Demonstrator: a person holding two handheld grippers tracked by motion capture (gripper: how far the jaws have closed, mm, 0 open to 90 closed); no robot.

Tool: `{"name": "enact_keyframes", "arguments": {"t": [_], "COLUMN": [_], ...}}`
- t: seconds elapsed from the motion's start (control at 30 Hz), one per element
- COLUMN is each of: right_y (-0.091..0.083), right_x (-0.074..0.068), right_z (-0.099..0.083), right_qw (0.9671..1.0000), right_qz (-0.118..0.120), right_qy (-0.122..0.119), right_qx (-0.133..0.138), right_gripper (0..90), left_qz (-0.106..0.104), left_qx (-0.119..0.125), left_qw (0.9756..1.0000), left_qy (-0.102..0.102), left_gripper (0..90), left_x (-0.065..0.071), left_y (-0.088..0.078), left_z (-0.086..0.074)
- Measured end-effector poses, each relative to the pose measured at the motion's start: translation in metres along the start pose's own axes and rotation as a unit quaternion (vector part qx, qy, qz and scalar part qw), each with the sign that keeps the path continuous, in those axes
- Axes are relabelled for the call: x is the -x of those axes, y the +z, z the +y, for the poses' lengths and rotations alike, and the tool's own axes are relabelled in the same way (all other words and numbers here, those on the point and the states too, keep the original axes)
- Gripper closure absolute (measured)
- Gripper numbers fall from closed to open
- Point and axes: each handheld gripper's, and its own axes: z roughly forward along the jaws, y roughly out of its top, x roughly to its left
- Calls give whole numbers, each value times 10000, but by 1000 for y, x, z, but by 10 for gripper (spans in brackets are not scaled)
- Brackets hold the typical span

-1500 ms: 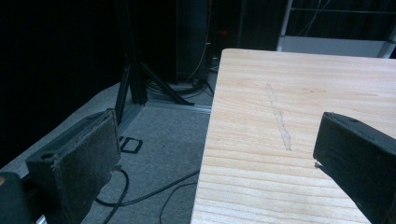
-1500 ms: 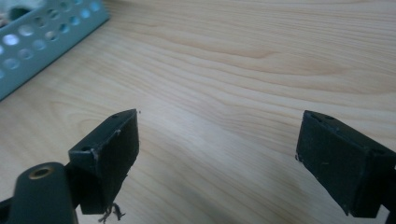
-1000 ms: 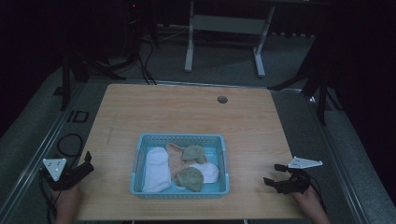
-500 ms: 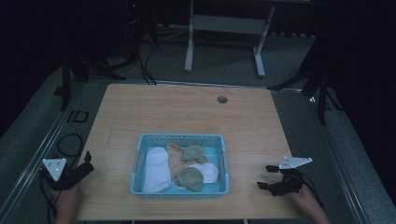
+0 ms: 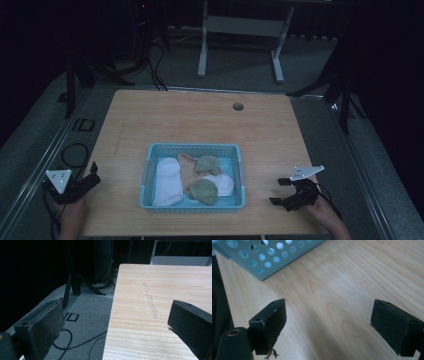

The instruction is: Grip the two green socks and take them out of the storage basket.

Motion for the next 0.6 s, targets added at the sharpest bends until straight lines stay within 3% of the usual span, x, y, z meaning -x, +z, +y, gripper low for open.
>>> {"name": "enact_keyframes", "arguments": {"t": [0.23, 0.6], "right_y": [0, -13], "right_x": [-6, -19], "right_z": [12, 49], "right_qw": [9999, 9982], "right_qz": [121, 267], "right_qy": [-122, -530], "right_qx": [1, 79], "right_gripper": [126, 125], "left_qz": [-3, 7], "left_qx": [-6, -13], "left_qw": [10000, 10000], "left_qy": [-4, 41], "left_gripper": [7, 7], "left_x": [0, 1], "left_y": [0, 0], "left_z": [0, 0]}}
